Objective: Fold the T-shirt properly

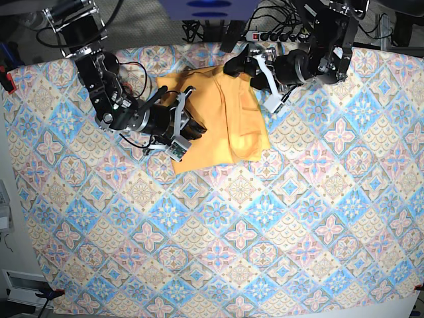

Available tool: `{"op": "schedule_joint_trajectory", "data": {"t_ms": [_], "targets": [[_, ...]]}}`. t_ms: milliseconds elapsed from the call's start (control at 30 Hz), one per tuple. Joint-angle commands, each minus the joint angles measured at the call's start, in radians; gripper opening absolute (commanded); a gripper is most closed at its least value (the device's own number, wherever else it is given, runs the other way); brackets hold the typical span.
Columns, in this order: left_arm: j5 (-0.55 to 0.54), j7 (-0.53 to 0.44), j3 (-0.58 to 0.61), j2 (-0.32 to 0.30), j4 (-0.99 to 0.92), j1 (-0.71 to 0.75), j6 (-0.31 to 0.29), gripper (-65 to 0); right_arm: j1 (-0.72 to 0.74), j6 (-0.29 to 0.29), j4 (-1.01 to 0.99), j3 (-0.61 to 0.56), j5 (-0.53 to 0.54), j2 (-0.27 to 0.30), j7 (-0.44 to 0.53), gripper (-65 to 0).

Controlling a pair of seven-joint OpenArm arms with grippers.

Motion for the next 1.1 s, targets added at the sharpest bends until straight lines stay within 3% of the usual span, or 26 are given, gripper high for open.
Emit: {"op": "schedule_joint_trajectory", "data": {"t_ms": [0, 233, 467, 667, 867, 1067], "targets": [[-0.026, -0.011, -0.001, -0.001, 0.036, 0.000, -0.008, -13.9, 0.017, 0.007, 0.019, 0.003, 0.013, 0.005, 0.022, -56.4], [-0.016, -0.015, 0.004, -0.001, 0.044, 0.013, -0.005, -13.9, 0.014, 0.007, 0.008, 0.000, 0.013, 0.002, 0.022, -56.4], [0.142, -0.018, -0.004, 0.006, -0.079, -0.024, -0.004, -13.9, 0.009, 0.007, 0.008, -0.002, 0.015, 0.002, 0.022, -56.4], [0.178, -0.014, -0.076, 0.006, -0.091, -0.018, -0.002, -14.0, -0.005, 0.009, 0.017, -0.008, 0.016, 0.002, 0.020, -56.4], [0.177, -0.011, -0.128, 0.002, -0.091, -0.006, -0.004, -14.0, -0.009, 0.009, 0.017, -0.149, 0.016, 0.007, -0.003, -56.4], [0.159, -0.011, -0.124, 0.008, -0.067, -0.004, -0.005, -14.0, 0.060, 0.009, 0.008, -0.271, 0.018, -0.027, -0.007, -56.4]]}}
